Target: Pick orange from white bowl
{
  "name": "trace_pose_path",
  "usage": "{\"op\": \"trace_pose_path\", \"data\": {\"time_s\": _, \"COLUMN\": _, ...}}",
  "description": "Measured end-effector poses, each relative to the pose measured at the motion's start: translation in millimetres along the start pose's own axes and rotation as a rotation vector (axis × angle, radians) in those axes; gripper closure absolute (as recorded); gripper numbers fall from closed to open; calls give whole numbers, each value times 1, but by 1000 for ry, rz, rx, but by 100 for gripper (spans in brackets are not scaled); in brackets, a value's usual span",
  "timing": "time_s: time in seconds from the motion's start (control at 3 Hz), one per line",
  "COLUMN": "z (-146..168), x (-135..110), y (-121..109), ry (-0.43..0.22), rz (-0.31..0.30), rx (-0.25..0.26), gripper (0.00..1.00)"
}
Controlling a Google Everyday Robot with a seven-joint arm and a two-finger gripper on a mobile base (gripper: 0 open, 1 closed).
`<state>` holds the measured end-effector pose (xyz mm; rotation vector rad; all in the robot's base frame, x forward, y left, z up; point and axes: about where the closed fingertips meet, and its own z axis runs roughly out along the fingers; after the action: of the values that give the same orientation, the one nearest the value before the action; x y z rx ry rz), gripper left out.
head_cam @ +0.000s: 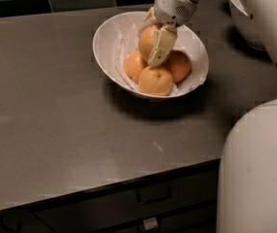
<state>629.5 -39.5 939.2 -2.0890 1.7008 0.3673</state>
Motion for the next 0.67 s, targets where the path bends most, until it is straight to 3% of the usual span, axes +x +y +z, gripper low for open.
{"op": "trace_pose_path", "data": {"time_s": 0.67, "z": 0, "x": 0, "y": 0, "ry": 0, "rz": 0, "rx": 0, "gripper": 89}}
